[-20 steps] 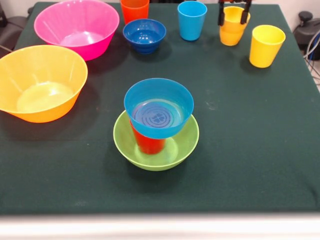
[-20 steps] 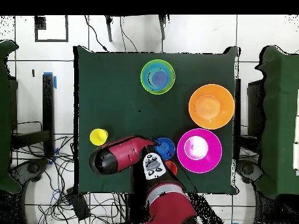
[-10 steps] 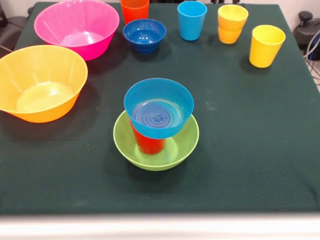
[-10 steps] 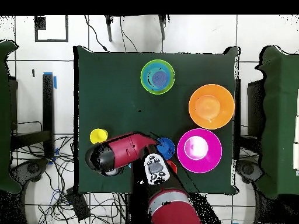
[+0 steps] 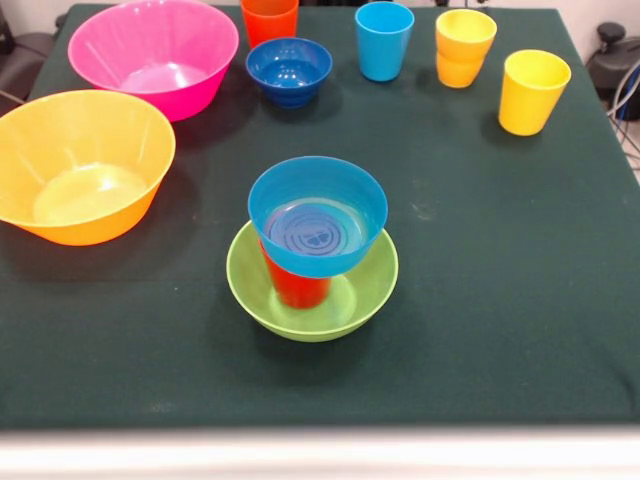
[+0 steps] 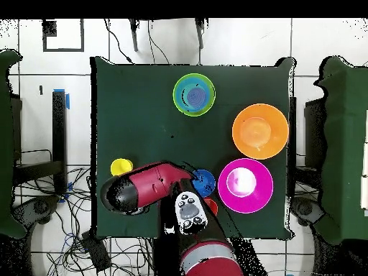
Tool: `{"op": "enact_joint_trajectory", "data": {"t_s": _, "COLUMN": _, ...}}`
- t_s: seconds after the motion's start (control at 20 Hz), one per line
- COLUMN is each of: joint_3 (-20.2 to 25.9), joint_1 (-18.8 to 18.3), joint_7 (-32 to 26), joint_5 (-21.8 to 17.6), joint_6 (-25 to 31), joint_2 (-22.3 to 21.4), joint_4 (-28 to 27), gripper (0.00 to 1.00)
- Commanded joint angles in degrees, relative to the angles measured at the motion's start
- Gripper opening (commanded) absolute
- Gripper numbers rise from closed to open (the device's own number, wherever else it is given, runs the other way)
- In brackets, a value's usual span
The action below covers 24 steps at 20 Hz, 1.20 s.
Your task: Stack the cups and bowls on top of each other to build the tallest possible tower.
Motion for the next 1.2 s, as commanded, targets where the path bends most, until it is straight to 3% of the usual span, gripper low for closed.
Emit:
{"op": "enact_joint_trajectory", "data": {"t_s": 0.05, "joint_3": 5.2, "joint_1": -0.5, "joint_7": 0.0, "joint_5": 0.6, "joint_6": -4.1, "joint_2": -1.8, "joint_4": 5.3, "gripper": 1.0}}
{"op": "enact_joint_trajectory", "data": {"t_s": 0.55, "joint_3": 0.2, "joint_1": 4.2, "joint_7": 4.4, "joint_5": -3.2, "joint_6": -9.2, "joint_2": 2.8, "joint_4": 4.1, "gripper": 1.0}}
{"op": "enact_joint_trajectory", "data": {"t_s": 1.2, "joint_3": -2.7, "joint_1": 4.4, "joint_7": 1.8, "joint_5": -5.3, "joint_6": -9.6, "joint_2": 4.4, "joint_4": 3.6, "gripper": 1.0}}
